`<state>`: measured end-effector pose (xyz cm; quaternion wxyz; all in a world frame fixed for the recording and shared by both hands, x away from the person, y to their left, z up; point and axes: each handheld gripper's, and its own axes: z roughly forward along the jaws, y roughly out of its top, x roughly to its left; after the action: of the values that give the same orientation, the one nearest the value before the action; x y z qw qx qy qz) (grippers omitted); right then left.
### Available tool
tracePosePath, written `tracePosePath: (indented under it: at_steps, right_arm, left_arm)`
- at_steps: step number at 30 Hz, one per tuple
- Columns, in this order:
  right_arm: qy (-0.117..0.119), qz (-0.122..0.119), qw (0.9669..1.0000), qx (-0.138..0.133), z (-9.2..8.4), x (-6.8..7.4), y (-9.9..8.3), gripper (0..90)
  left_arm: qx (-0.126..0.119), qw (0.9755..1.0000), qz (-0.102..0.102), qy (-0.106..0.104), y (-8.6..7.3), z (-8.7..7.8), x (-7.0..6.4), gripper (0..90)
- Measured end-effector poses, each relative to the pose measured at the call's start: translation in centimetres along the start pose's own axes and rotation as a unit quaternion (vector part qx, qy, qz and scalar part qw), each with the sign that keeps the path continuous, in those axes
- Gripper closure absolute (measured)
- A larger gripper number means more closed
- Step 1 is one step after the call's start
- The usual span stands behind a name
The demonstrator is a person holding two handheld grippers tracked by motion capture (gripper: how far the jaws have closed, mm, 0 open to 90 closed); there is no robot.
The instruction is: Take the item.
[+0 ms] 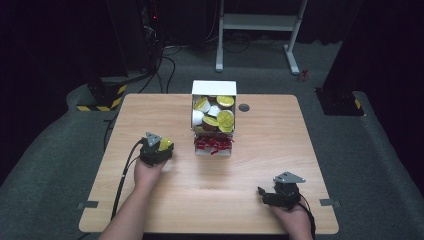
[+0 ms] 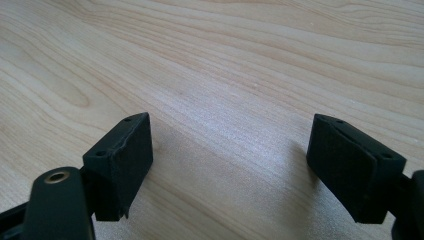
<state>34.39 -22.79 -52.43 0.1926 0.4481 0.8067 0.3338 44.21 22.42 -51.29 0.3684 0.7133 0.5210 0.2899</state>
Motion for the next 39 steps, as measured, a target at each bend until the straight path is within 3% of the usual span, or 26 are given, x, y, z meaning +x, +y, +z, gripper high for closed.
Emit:
tracePosePath:
  at_steps: [7,14,18,25,31,36,39]
  right_arm:
    - [0.000,0.000,1.0000,0.000,0.0,0.0,0.0,18.7]
    - [0.000,0.000,1.0000,0.000,0.0,0.0,0.0,18.7]
    - [0.000,0.000,1.0000,0.000,0.0,0.0,0.0,18.7]
    - [0.000,0.000,1.0000,0.000,0.0,0.0,0.0,18.6]
    - [0.000,0.000,1.0000,0.000,0.0,0.0,0.0,18.7]
    - [0.000,0.000,1.0000,0.000,0.0,0.0,0.0,18.7]
    - [0.000,0.000,1.0000,0.000,0.0,0.0,0.0,18.6]
  left_arm:
    - [0.006,1.0000,0.007,0.002,-0.2,0.6,-0.2,38.1]
    - [0.008,1.0000,0.002,-0.002,-0.1,0.6,-0.1,37.5]
    - [0.009,0.9999,-0.012,-0.006,0.0,0.5,0.0,27.8]
    - [-0.003,0.9998,-0.010,-0.017,0.3,-0.3,0.0,20.3]
    - [-0.008,0.9992,-0.006,-0.040,0.3,-1.5,0.3,17.7]
    - [-0.005,0.9980,0.000,-0.064,0.1,-3.2,0.6,14.8]
    - [-0.004,0.9977,0.002,-0.067,-0.1,-4.1,0.7,14.4]
